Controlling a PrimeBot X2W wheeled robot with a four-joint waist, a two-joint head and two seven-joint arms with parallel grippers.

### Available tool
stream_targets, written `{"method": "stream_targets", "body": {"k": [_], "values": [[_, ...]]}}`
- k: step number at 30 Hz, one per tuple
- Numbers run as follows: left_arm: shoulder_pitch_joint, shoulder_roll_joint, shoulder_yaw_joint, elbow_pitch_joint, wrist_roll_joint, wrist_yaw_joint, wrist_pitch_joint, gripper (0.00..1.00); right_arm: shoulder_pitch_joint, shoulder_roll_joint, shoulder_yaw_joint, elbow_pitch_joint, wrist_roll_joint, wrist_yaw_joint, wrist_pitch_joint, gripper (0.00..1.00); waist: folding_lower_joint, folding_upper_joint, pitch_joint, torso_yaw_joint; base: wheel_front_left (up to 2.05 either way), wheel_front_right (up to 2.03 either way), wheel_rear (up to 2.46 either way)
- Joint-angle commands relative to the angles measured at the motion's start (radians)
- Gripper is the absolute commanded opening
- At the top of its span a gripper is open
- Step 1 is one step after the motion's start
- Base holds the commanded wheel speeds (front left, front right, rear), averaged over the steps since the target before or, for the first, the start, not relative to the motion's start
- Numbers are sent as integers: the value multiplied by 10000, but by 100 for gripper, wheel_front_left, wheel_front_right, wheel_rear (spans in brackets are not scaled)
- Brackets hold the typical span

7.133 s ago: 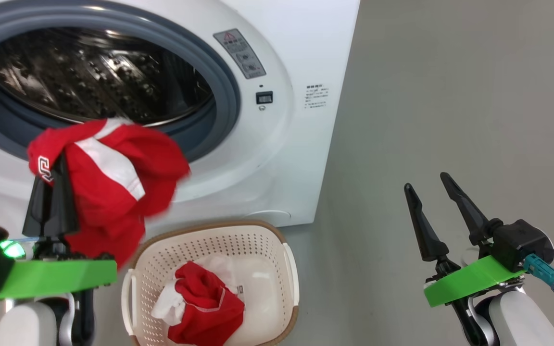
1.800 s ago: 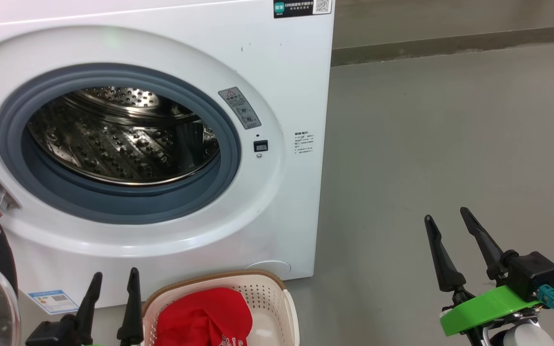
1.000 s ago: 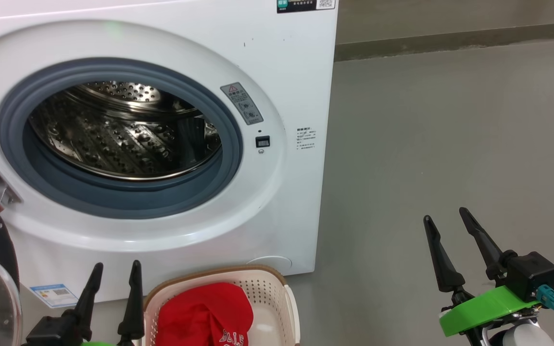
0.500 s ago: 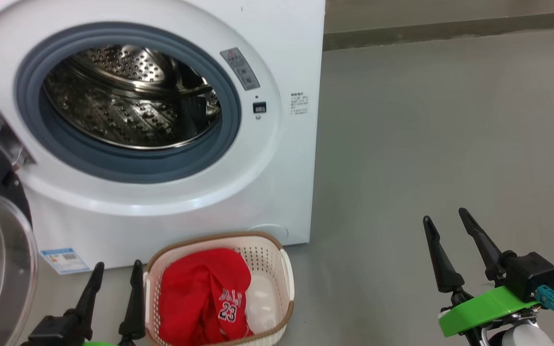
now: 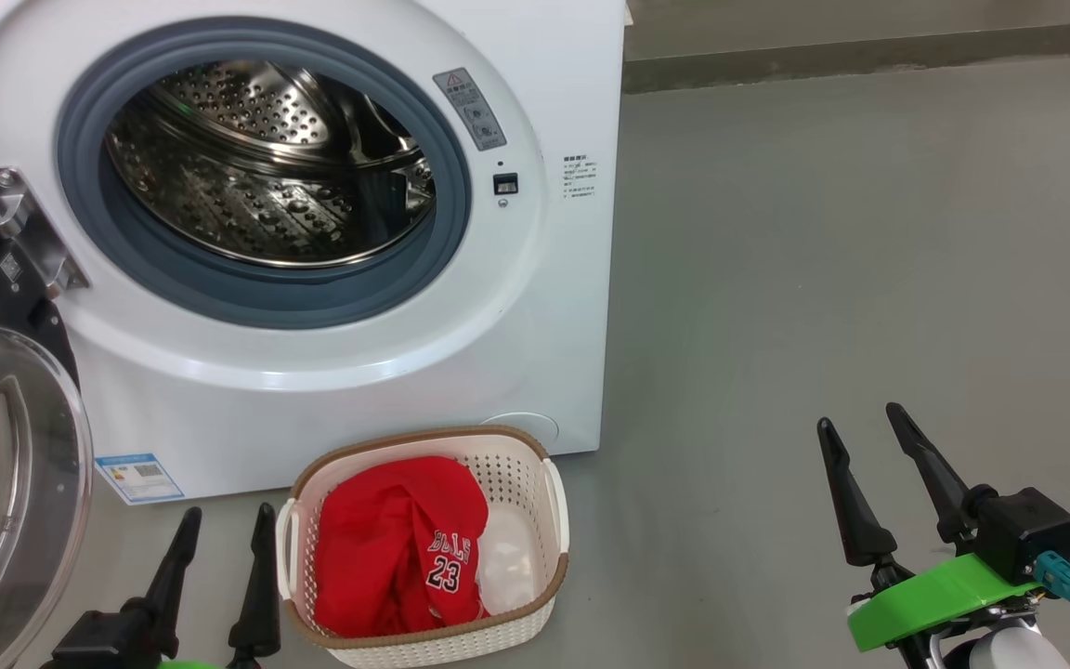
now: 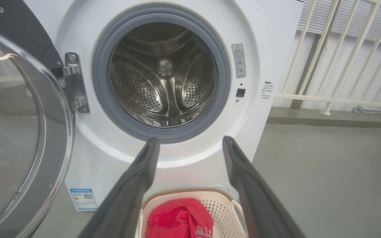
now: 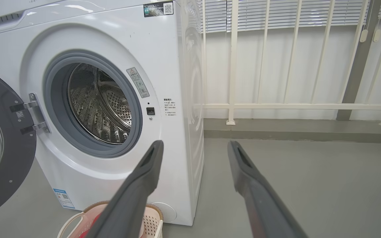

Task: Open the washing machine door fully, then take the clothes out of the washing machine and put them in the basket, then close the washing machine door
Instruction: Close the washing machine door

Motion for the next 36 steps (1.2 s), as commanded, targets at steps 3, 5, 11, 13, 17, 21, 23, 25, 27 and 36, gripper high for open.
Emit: {"method": "stream_targets", "body": {"k": [3,5,11,13,17,21,23,25,27,36], "values": [[-229,113,359,-199,-11,-31,-120,100,-163,-76,212,-206,-37,63,-63,100,0,0,12,73,0,0,0],[-242,111,370,-207,17,-25,-120,100,-157,-81,238,-208,-34,63,-63,100,0,0,29,143,0,0,0],[-285,104,357,-303,54,-10,-120,100,-113,-128,290,-225,-22,63,-63,100,0,0,77,594,0,0,0],[-263,102,363,-387,58,-2,-120,100,-114,-141,327,-232,-15,63,-63,100,0,0,76,793,0,0,0],[-228,99,359,-538,84,27,-120,100,-126,-153,376,-255,-3,63,-63,100,0,0,73,1130,0,0,0],[-162,97,340,-686,113,88,-120,100,-128,-159,433,-278,-1,63,-63,100,0,0,33,1625,0,0,0],[-136,96,324,-757,125,120,-120,100,-127,-153,443,-298,-7,63,-63,100,0,0,18,1881,0,0,0],[-112,95,301,-803,137,152,-120,100,-127,-144,458,-317,-9,63,-63,100,0,0,3,2139,0,0,0],[-89,94,288,-846,139,185,-120,100,-120,-132,459,-334,-7,63,-63,100,0,0,-14,2401,0,0,0],[-50,93,268,-1082,184,270,-120,100,-105,-46,581,-477,16,63,-63,100,0,0,-3,3565,0,0,0]]}}
